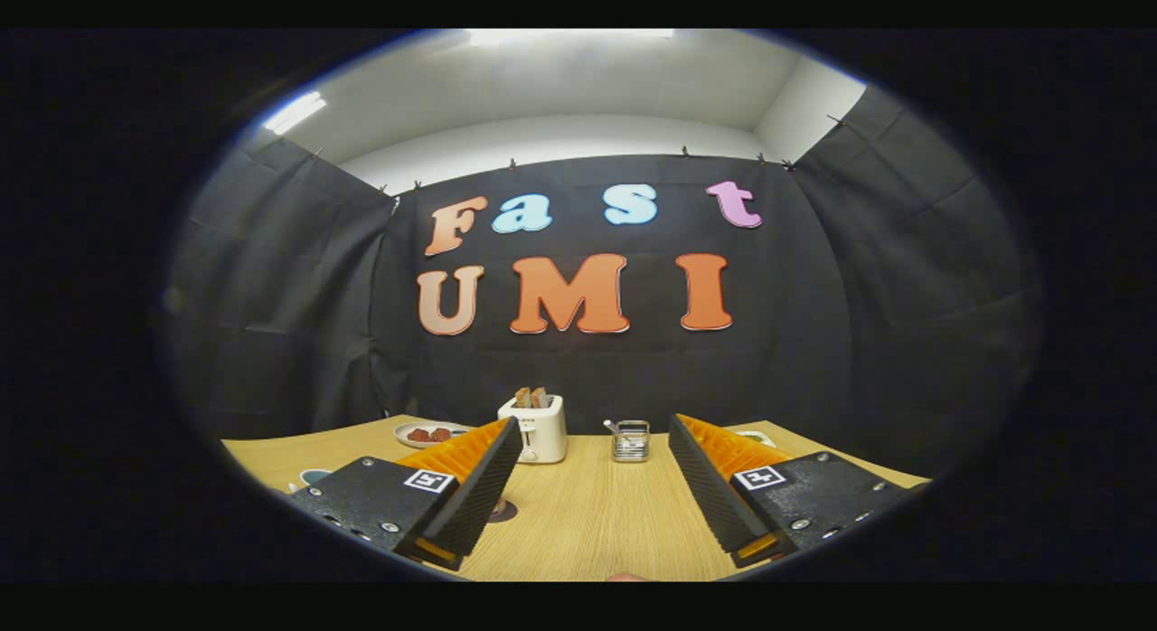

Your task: Take the bottle from table, then pour the juice into the cup, finally place the bottle on the coaster

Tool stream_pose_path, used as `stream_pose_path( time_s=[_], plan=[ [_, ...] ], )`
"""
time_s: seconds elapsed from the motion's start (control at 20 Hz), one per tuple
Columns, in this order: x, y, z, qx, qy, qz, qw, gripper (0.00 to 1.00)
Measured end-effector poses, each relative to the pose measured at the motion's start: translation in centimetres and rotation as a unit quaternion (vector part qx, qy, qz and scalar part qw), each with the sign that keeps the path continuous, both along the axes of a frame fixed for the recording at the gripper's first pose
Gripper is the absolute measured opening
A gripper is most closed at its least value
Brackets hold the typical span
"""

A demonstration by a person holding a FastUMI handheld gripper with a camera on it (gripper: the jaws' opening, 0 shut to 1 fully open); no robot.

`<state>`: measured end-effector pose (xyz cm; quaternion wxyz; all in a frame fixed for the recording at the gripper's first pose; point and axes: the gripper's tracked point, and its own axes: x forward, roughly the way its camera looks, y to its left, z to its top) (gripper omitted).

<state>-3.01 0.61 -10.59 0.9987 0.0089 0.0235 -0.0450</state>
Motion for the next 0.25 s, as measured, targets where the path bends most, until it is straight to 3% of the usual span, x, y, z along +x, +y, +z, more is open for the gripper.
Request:
stream_pose_path(
  time_s=[0.25],
  plan=[
    [-0.66,-0.46,0.76,0.003,-0.011,-0.001,1.0,0.97]
  ],
)
